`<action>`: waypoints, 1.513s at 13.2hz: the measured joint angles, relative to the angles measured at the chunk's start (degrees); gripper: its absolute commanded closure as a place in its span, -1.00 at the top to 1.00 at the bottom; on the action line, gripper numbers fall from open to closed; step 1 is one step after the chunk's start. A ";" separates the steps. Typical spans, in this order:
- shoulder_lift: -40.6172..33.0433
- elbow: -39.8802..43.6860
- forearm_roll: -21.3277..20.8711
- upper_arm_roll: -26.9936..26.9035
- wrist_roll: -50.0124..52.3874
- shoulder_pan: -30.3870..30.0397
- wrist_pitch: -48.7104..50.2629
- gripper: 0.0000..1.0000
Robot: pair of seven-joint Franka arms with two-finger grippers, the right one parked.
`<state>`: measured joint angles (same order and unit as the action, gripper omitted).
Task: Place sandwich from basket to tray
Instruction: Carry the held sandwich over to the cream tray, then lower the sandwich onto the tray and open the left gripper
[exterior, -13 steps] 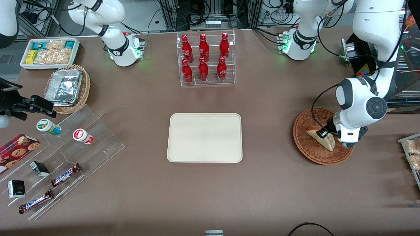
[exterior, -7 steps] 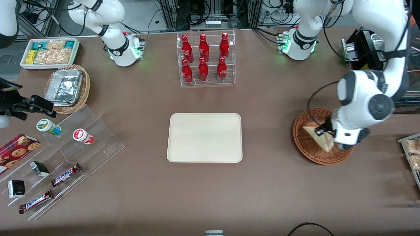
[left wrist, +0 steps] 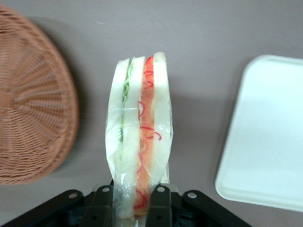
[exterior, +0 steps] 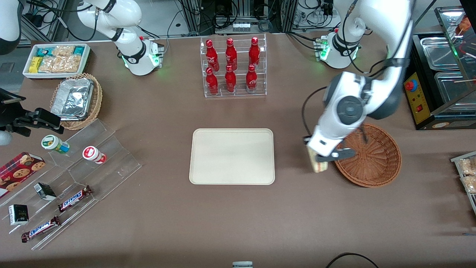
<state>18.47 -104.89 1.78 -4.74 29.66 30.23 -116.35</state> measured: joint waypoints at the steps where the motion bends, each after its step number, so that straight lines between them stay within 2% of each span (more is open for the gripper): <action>1: 1.65 1.53 0.34 0.91 -0.10 1.31 -0.59 -0.48; 4: 7.58 6.54 0.65 4.69 -0.25 3.49 -3.96 -0.45; 9: 16.20 12.23 0.74 5.32 0.25 9.22 -8.81 -0.42; 14: 18.52 12.93 1.46 4.90 0.38 9.75 -10.20 -0.43; 18: 19.62 12.93 5.32 4.69 0.58 9.68 -13.94 -0.41; 19: 19.79 12.94 5.36 4.70 0.68 9.71 -14.19 -0.32; 20: 19.91 12.94 5.37 4.71 0.74 9.72 -14.21 -0.14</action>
<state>38.38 -91.96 7.14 -0.03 30.40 39.96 -130.56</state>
